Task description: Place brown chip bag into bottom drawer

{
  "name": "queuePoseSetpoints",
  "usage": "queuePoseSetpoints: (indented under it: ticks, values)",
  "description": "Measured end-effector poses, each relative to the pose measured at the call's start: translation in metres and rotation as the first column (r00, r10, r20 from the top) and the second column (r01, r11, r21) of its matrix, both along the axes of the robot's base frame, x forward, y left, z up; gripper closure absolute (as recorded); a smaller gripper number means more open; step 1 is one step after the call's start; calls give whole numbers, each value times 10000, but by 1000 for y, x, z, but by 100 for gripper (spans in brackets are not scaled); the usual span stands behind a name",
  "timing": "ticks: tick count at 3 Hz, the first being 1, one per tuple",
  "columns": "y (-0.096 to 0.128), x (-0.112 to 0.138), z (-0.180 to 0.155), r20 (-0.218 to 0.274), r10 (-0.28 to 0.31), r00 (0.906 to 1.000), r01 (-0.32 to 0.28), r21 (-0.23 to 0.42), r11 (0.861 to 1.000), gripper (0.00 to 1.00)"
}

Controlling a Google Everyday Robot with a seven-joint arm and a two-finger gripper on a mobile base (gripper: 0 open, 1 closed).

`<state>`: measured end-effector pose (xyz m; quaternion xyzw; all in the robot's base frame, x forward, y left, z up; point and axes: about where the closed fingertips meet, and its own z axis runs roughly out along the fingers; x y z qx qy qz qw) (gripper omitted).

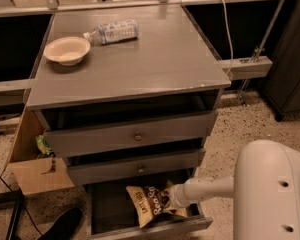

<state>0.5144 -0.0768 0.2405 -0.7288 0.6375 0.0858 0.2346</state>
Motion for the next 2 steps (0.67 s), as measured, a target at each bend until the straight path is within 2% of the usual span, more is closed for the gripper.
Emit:
queuePoseSetpoints:
  ticks: [1,2]
  values:
    - [6,19,-8,716,147,9973,-146,-27,9999,100]
    - [15,33,-18,1182,324,9925,-322,-30,9995,100]
